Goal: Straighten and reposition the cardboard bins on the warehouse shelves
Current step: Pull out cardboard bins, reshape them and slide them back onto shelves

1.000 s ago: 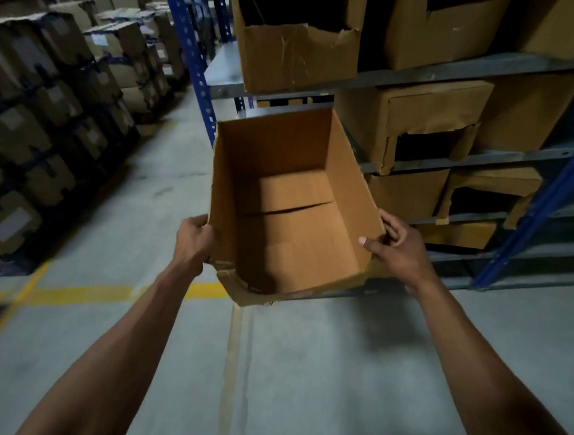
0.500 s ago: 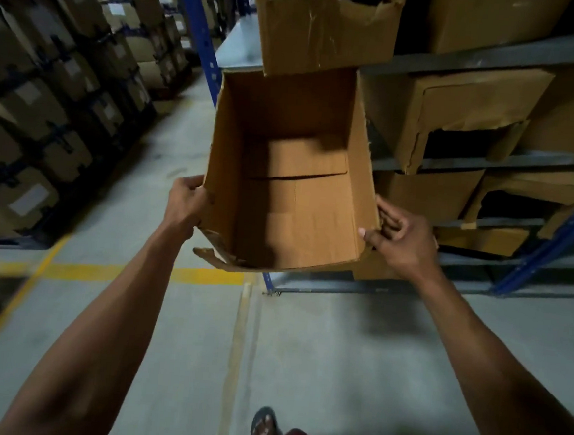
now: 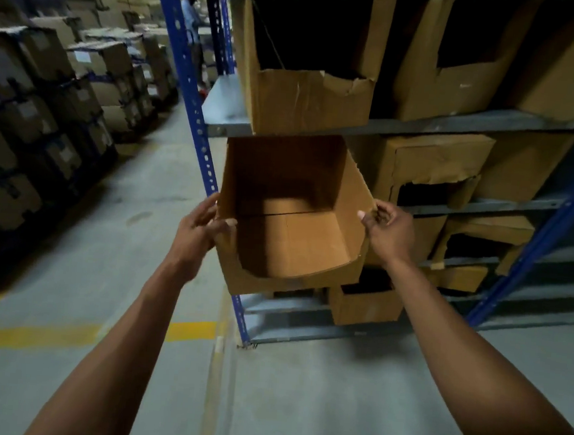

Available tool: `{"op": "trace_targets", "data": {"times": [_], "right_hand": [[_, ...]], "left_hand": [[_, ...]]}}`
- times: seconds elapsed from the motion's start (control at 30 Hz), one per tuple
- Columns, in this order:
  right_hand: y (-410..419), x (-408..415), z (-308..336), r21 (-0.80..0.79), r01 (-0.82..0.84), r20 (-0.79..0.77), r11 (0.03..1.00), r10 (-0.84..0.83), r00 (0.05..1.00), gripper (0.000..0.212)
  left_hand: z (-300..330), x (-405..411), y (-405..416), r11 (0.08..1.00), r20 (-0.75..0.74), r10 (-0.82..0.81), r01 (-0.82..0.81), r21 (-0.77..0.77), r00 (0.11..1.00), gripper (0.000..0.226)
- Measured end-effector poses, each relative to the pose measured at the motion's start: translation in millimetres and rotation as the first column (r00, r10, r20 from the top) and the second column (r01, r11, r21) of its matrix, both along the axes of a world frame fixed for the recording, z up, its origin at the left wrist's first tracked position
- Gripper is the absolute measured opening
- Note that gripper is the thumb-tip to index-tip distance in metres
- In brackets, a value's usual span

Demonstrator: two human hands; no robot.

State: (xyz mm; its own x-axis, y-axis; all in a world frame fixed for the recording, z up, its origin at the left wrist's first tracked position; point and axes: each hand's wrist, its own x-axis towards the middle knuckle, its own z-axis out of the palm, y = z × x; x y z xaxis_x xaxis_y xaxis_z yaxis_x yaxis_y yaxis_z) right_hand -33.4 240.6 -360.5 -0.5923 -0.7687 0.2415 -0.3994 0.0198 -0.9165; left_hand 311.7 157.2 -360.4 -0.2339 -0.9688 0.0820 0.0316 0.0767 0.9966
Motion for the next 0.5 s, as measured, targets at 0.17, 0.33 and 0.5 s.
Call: {"op": "trace_targets", "data": {"times": [0.17, 0.33, 0.5], "right_hand": [[-68.0, 3.4, 12.5, -0.034, 0.168, 0.053, 0.985, -0.167, 0.985, 0.04], [-74.7, 21.6, -9.5, -0.067, 0.055, 0.158, 0.996, -0.044, 0.987, 0.053], [-46.9, 36.3, -62.2, 0.235, -0.122, 0.111, 0.964, 0.098, 0.989, 0.099]], "left_hand": [[-55.8, 10.1, -9.4, 0.997, 0.112, 0.07, -0.071, 0.004, 0.991, 0.088], [-89.7, 2.0, -27.6, 0.967, 0.279, 0.255, -0.244, -0.074, 0.926, 0.048], [-81.1, -4.9, -61.0, 0.921, 0.341, 0.385, -0.337, -0.194, 0.857, 0.036]]}}
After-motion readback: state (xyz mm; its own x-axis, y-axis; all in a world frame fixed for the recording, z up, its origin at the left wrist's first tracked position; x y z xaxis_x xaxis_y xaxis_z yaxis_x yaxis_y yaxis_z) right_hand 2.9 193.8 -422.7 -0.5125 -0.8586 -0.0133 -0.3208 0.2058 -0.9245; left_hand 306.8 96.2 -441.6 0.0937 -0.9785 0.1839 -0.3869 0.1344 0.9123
